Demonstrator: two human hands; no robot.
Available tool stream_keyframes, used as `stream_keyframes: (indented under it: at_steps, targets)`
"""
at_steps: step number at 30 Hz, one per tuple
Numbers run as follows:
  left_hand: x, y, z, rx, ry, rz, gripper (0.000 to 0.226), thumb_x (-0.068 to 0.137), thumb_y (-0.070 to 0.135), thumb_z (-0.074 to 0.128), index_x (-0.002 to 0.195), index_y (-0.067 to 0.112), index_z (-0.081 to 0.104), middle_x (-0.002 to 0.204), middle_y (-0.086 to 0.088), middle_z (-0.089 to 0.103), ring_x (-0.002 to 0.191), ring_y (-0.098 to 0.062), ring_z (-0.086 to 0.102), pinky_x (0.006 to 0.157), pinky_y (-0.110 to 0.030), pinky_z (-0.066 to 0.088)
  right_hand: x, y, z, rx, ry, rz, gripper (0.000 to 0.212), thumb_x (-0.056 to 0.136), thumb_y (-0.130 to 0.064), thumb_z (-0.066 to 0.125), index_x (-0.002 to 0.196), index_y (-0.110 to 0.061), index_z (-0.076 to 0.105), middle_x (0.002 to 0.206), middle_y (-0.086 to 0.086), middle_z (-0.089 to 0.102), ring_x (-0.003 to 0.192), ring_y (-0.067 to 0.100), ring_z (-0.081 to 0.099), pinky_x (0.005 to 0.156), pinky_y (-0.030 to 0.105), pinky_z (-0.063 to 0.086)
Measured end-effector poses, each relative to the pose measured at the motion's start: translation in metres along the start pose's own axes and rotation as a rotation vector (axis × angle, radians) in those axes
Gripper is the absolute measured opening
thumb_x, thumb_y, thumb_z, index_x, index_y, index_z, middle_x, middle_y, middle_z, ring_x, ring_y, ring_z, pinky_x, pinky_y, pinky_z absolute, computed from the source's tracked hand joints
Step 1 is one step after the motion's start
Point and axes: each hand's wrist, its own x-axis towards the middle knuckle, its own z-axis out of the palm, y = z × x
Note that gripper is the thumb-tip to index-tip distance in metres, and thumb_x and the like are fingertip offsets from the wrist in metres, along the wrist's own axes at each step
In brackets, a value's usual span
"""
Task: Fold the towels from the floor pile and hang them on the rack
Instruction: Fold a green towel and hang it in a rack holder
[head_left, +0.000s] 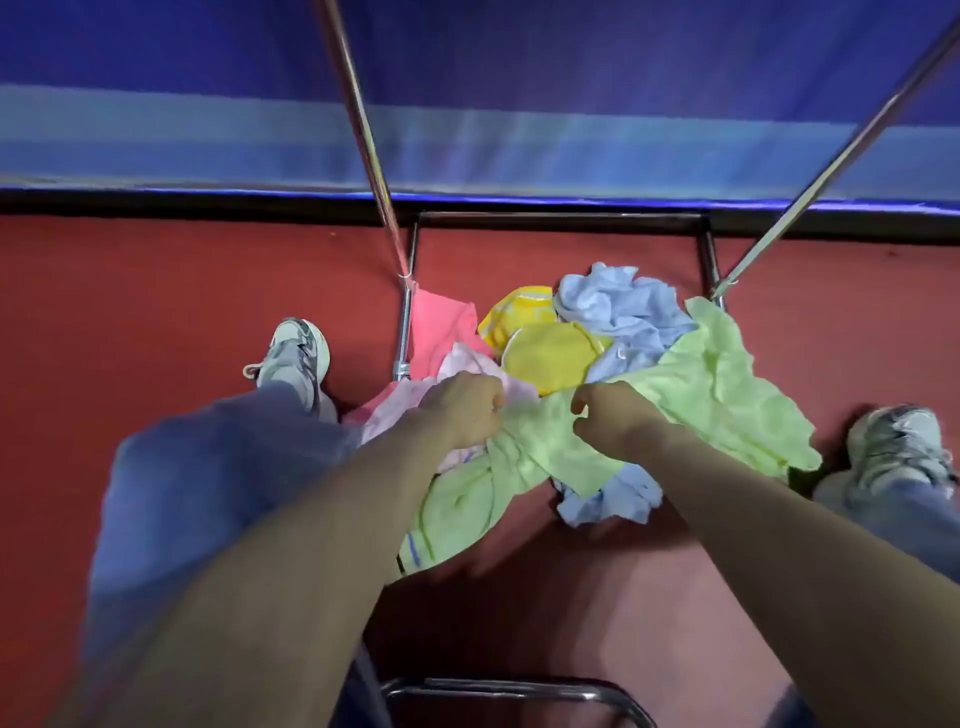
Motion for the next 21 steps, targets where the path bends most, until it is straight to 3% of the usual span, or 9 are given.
stream_keyframes:
  at_steps: [3, 7, 11, 15, 19, 21]
  targets:
    - [0.039, -0.025, 0.018, -0.055, -0.078, -0.099, 0.021, 0.084, 0.026, 0.051, 0.094, 0.027, 0.069, 0.094, -0.003, 0.072, 0.09, -0.026, 0.069, 0.082, -0.036, 0.057, 0.042, 0.007, 0.022, 0.007, -0.043, 0.046, 0.03, 0.09, -0.023, 0.057, 0.119, -0.018, 0.063, 0.123, 0.009, 0.062, 0.116, 0.028, 0.056, 0.089, 0.033, 0.045]
    - [0.086, -0.059, 0.045, -0.039, -0.15, -0.144, 0.027, 0.092, 0.021, 0.054, 0.068, 0.02, 0.064, 0.069, 0.001, 0.066, 0.072, -0.023, 0.065, 0.059, -0.027, 0.046, 0.097, 0.002, 0.046, -0.016, -0.07, 0.086, 0.033, 0.09, -0.022, 0.056, 0.122, -0.017, 0.06, 0.126, 0.011, 0.059, 0.115, 0.032, 0.057, 0.09, 0.035, 0.046]
    - [0.122, -0.076, 0.065, 0.025, -0.101, -0.11, 0.02, 0.093, 0.025, 0.055, 0.102, 0.018, 0.071, 0.104, -0.006, 0.07, 0.099, -0.029, 0.065, 0.087, -0.039, 0.054, 0.138, -0.007, 0.068, -0.036, -0.114, 0.071, 0.038, 0.089, -0.02, 0.056, 0.127, -0.018, 0.059, 0.129, 0.012, 0.057, 0.117, 0.031, 0.057, 0.093, 0.033, 0.046]
    - [0.138, -0.072, 0.092, -0.02, -0.132, -0.079, 0.021, 0.096, 0.025, 0.055, 0.113, 0.022, 0.066, 0.111, -0.001, 0.066, 0.104, -0.023, 0.062, 0.09, -0.037, 0.052, 0.155, -0.009, 0.102, -0.081, -0.167, 0.026, 0.04, 0.088, -0.025, 0.056, 0.128, -0.017, 0.06, 0.129, 0.01, 0.059, 0.119, 0.029, 0.057, 0.092, 0.033, 0.047]
    - [0.144, -0.066, 0.121, -0.046, -0.097, -0.05, 0.007, 0.094, 0.026, 0.056, 0.095, 0.023, 0.063, 0.099, -0.002, 0.068, 0.094, -0.026, 0.064, 0.074, -0.034, 0.046, 0.155, -0.006, 0.129, -0.092, -0.143, 0.014, 0.038, 0.092, -0.029, 0.056, 0.127, -0.013, 0.056, 0.128, 0.01, 0.059, 0.121, 0.03, 0.055, 0.091, 0.034, 0.047]
    - [0.146, -0.065, 0.13, -0.06, -0.087, -0.07, 0.02, 0.094, 0.028, 0.055, 0.075, 0.025, 0.052, 0.093, -0.005, 0.068, 0.091, -0.032, 0.062, 0.074, -0.036, 0.045, 0.155, -0.004, 0.137, -0.089, -0.106, 0.0, 0.04, 0.092, -0.031, 0.056, 0.127, -0.014, 0.056, 0.13, 0.01, 0.058, 0.121, 0.031, 0.055, 0.091, 0.035, 0.047]
